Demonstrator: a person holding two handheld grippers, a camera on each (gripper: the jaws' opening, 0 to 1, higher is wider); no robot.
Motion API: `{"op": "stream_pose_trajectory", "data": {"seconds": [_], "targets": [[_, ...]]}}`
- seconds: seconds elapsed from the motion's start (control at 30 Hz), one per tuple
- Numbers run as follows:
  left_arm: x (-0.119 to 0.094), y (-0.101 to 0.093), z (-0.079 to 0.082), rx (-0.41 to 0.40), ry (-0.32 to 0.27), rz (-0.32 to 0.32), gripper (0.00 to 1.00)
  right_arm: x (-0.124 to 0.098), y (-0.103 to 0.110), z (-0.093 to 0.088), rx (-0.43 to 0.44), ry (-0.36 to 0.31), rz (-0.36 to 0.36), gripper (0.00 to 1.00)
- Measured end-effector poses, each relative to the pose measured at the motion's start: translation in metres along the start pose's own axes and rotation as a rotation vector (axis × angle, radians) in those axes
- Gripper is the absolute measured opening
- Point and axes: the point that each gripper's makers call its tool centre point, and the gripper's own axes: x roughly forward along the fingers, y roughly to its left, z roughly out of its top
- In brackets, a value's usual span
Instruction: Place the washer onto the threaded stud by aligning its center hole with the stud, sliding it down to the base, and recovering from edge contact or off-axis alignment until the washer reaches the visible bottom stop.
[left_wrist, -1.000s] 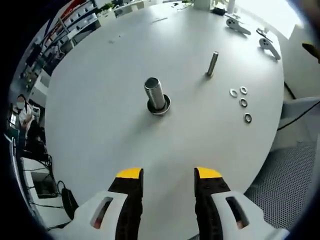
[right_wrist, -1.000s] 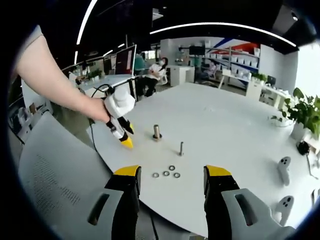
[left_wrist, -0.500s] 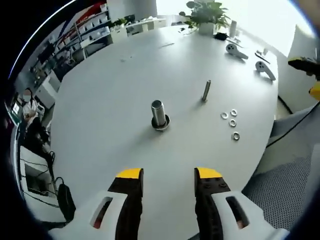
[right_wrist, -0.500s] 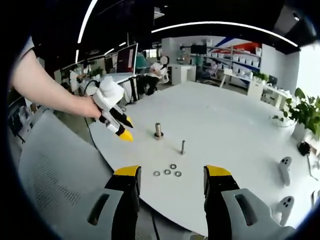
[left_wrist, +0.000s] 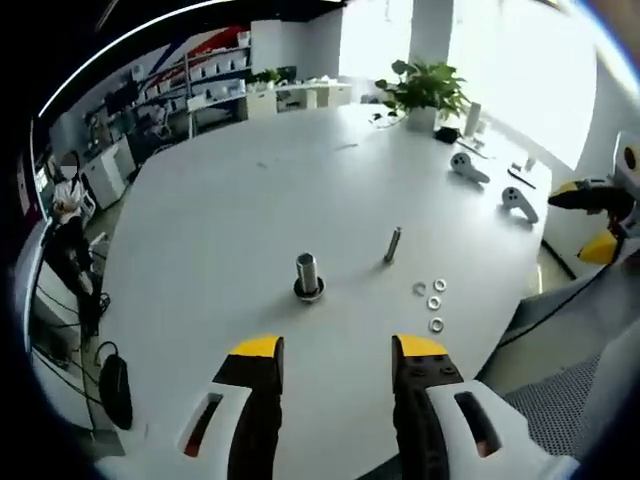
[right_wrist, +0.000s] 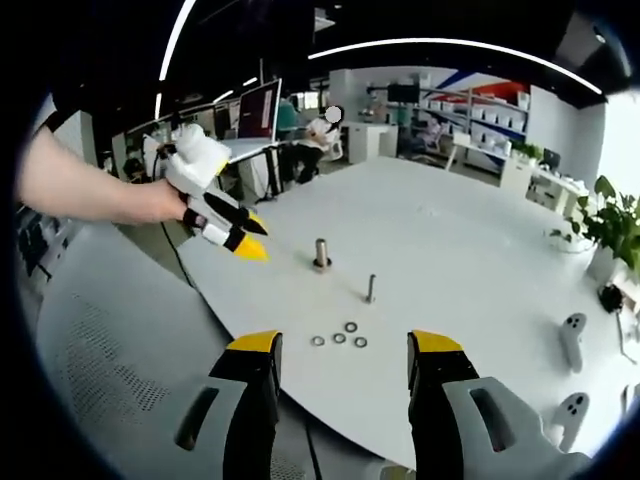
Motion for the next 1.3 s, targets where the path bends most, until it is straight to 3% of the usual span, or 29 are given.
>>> {"op": "stream_pose_trajectory", "data": {"seconds": [0.1,0.23,0.37,0.5,0.67,0.93,1.0,1.1,1.3], "targets": [[-0.013,0.001,0.011,-0.027,-0.057,0.006,0.42,0.000,-0.001,0.000,-0.003,-0.002,-0.004,0.52],[-0.030,0.000,0.015,-0.021,-0.075,0.005,0.42,-0.002,-0.005,0.001,0.011,-0.010,-0.023,0.52],[-0.049,-0.002,0.024,-0.078,-0.145,-0.004,0.42,-0.002,-0.007,0.001,0.012,-0.009,-0.034,0.52],[-0.061,-0.008,0.026,-0.011,-0.172,-0.032,0.39,-0.002,-0.011,-0.001,0.026,-0.003,-0.053,0.52],[-0.082,-0.014,0.028,-0.051,-0.207,-0.065,0.43,-0.001,-0.010,-0.005,0.035,0.019,-0.051,0.52],[-0.094,-0.032,0.002,-0.019,-0.165,-0.133,0.43,0.001,-0.008,-0.005,0.065,0.016,-0.044,0.53],[-0.111,-0.029,0.011,0.084,-0.213,-0.091,0.43,0.002,-0.007,-0.006,0.081,0.024,-0.039,0.54],[-0.122,-0.031,0.011,0.047,-0.248,-0.114,0.42,0.001,-0.009,-0.007,0.108,0.020,-0.047,0.55],[-0.116,-0.027,0.009,-0.037,-0.302,-0.147,0.42,0.002,-0.009,-0.009,0.122,0.033,-0.047,0.55]]}}
